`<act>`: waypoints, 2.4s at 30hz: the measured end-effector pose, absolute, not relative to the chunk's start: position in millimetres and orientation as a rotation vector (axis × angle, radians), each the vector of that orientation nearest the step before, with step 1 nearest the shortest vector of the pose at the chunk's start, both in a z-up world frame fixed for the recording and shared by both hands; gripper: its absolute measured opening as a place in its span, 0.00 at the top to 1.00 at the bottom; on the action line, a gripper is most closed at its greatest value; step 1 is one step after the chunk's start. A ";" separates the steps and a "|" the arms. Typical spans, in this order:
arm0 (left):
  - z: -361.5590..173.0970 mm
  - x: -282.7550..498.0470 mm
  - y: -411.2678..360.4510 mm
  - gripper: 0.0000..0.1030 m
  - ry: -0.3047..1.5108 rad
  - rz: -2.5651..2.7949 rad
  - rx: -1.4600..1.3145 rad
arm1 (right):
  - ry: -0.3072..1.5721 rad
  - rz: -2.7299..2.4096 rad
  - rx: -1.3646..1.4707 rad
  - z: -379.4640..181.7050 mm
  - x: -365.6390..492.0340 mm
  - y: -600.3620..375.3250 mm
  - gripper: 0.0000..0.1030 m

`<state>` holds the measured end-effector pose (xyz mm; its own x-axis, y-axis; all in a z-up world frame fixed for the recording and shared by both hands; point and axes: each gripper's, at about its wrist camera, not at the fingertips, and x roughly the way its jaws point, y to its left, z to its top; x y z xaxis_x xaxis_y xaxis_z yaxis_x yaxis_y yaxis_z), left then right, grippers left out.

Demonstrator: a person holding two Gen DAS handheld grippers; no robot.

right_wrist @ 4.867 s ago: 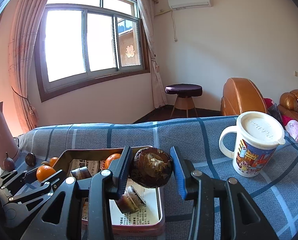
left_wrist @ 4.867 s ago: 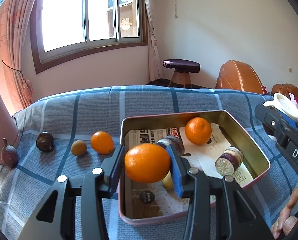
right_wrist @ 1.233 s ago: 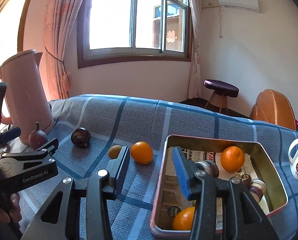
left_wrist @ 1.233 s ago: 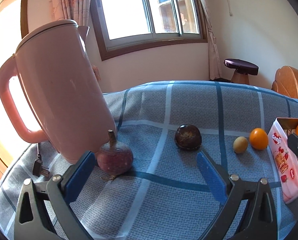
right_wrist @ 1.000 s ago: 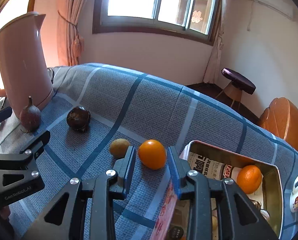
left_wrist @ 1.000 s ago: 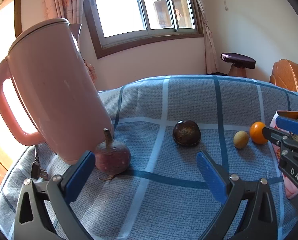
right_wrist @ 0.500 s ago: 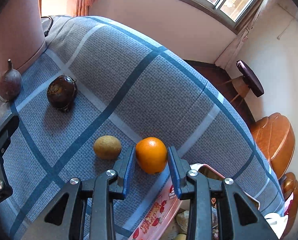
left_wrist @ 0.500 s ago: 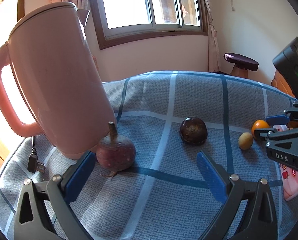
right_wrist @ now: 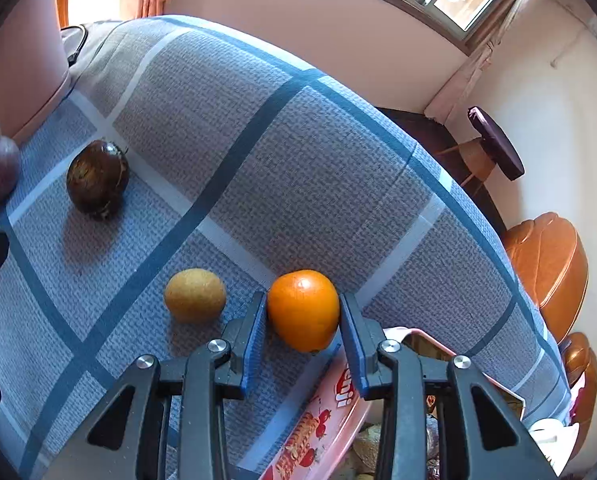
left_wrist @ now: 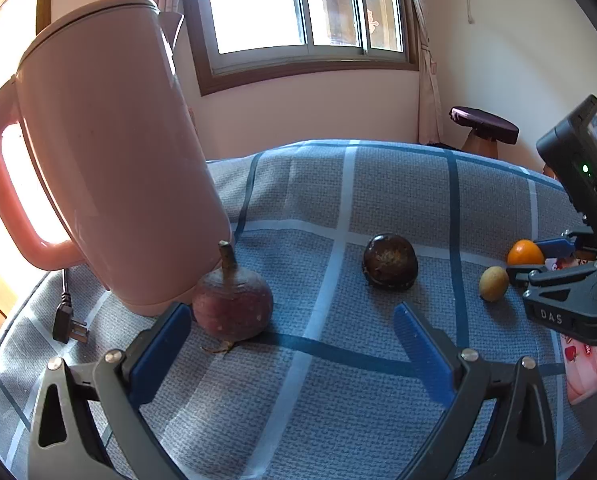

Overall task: Organize fruits
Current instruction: 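Grasp the orange on the cloth with the right tool, then lift the orange over the tin with the right tool while the left tool grasps the yellow-brown fruit, then hold the orange above the tin with the right tool while the left tool lifts the yellow-brown fruit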

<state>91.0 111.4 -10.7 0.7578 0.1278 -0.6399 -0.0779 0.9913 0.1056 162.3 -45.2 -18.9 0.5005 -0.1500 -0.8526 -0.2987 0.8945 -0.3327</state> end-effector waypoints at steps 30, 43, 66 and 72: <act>-4.8 117.6 -10.9 0.34 0.729 -0.340 0.172 | 0.387 -0.096 0.092 28.1 30.2 -147.0 0.64; -31.4 153.1 -27.7 0.62 0.883 -0.337 0.169 | 0.392 -0.118 0.117 22.3 34.6 -152.0 0.64; 8.4 59.0 37.8 0.72 0.507 -0.019 0.123 | 0.334 0.000 0.022 24.7 16.1 -108.1 0.63; 7.9 59.6 36.5 0.72 0.503 -0.011 0.116 | 0.342 0.005 -0.001 22.0 2.4 -99.0 0.63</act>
<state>59.6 36.5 7.9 0.8763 0.0180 -0.4814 0.0388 0.9934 0.1078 2.4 -99.0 22.0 0.9422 0.0044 -0.3351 -0.0047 1.0000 -0.0002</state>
